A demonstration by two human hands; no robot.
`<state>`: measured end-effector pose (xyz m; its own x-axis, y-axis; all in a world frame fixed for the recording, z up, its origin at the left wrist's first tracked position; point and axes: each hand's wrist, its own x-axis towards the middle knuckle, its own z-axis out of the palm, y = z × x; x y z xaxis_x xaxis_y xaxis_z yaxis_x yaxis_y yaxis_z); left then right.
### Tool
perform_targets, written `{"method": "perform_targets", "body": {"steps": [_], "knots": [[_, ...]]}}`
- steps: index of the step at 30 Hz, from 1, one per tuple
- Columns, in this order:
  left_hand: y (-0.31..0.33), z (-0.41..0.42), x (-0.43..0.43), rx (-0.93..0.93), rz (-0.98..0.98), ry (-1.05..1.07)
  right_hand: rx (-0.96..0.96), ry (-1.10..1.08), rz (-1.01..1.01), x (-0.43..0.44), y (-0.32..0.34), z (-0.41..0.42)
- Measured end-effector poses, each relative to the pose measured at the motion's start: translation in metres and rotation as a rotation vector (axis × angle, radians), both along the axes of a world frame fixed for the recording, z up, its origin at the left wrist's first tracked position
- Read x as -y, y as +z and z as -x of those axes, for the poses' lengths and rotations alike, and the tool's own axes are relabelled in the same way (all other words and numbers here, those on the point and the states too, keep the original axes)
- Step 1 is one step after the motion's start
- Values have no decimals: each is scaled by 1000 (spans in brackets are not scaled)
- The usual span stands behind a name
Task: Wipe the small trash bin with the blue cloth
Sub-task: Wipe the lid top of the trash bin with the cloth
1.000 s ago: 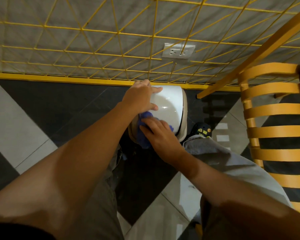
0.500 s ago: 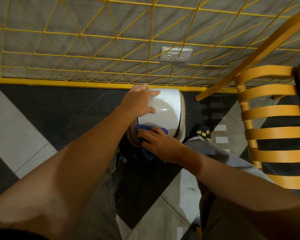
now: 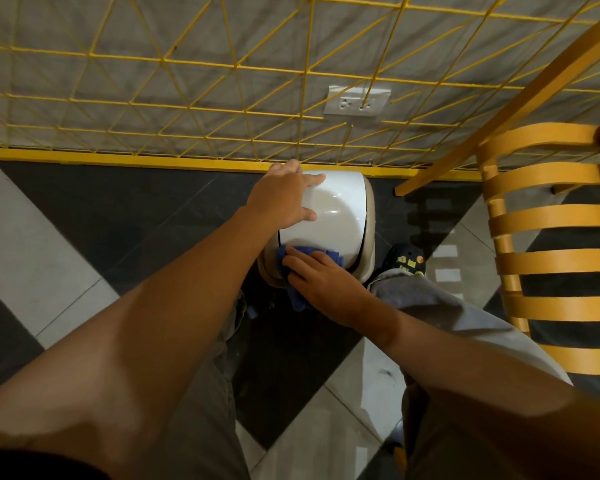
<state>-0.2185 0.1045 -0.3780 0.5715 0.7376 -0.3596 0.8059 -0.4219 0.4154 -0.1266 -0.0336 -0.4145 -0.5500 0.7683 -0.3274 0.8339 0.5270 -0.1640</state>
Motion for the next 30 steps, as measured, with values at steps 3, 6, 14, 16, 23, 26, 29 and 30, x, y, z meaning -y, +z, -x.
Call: {"method": "perform_targets", "body": {"steps": [3, 6, 14, 16, 23, 26, 29, 30], "knots": [[0, 0, 1, 1, -3, 1, 31, 33, 38, 9, -7, -1], [1, -1, 1, 1, -3, -5, 71, 15, -3, 15, -10, 0], [1, -1, 3, -4, -16, -12, 20, -309, -105, 32, 5, -10], [1, -1, 3, 5, -22, -11, 168, -335, -110, 32, 13, -12], [0, -1, 5, 17, -46, 3, 68, -636, 48, 41, 6, -4], [-1, -1, 6, 20, -65, 18, -151, -918, 133, 31, 6, 13], [-2, -1, 6, 23, -76, 27, -348, -1171, 245, 21, 2, 31], [-2, -1, 6, 22, -81, 27, -414, -1201, 283, 20, 2, 36]]}}
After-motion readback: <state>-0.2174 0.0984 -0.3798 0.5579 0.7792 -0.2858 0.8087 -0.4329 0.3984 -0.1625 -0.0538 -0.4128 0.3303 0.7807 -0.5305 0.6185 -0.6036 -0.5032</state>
